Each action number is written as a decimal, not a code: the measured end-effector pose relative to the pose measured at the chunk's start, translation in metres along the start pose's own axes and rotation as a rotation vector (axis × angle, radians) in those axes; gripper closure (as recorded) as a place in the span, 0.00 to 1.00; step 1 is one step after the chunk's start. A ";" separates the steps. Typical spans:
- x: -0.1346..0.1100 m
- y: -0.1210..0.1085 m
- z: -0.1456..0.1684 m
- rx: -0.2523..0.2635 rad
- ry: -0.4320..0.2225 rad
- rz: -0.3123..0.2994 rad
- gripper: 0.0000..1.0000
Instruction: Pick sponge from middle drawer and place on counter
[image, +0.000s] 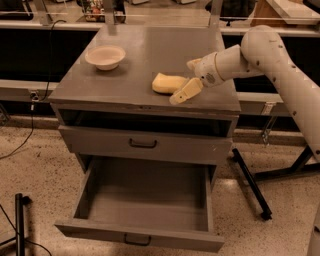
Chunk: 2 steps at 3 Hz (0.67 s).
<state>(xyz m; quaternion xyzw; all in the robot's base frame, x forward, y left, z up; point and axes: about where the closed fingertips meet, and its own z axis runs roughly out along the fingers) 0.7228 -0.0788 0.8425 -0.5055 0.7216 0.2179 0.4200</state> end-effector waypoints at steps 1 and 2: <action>-0.024 0.012 -0.031 -0.027 -0.042 -0.054 0.00; -0.025 0.014 -0.032 -0.037 -0.043 -0.059 0.00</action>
Offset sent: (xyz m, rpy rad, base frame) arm -0.0170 -0.0050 0.0316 0.0197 -0.0363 0.0497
